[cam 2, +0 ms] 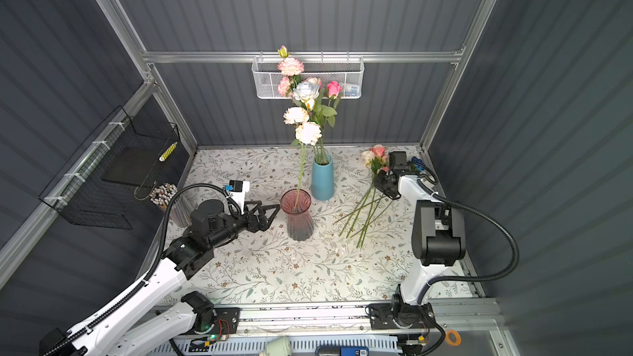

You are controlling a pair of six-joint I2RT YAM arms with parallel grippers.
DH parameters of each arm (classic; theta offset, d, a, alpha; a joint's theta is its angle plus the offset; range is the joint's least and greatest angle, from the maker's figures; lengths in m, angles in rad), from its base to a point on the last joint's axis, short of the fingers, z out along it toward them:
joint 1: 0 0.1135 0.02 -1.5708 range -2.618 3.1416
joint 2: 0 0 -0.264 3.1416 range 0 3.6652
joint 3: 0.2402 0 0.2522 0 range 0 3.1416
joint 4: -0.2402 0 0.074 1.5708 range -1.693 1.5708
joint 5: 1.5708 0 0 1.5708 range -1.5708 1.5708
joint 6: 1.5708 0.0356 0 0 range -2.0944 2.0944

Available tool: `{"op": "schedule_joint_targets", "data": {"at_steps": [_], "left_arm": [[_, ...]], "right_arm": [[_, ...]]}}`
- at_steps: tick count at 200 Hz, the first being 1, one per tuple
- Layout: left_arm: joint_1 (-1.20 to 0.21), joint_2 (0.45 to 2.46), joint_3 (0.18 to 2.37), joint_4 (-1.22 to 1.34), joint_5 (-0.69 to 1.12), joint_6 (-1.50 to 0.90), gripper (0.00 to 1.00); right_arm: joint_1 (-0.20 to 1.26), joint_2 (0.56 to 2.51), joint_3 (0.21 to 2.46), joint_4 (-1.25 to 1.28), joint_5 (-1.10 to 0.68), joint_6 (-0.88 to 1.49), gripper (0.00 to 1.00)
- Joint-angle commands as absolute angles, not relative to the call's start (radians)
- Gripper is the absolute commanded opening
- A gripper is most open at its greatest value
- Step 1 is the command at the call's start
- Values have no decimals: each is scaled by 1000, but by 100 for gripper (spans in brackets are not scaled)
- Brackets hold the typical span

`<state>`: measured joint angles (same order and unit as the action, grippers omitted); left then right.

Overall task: Arrange flowers in a vase
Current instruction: Pick up the flower from the flowers.

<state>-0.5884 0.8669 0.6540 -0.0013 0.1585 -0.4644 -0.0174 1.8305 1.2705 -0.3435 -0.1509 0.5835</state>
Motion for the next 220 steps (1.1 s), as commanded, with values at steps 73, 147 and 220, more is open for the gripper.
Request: {"op": "schedule_joint_targets", "data": {"at_steps": [73, 147, 220], "left_arm": [[-589, 931, 691, 11, 135, -439, 99], [-589, 952, 699, 4, 127, -428, 99], [-589, 965, 722, -1, 134, -457, 99]], "right_arm": [[-19, 2104, 1545, -494, -162, 564, 33], [-20, 2139, 1555, -470, -166, 545, 13], [-10, 1901, 1395, -335, -190, 568, 5]]}}
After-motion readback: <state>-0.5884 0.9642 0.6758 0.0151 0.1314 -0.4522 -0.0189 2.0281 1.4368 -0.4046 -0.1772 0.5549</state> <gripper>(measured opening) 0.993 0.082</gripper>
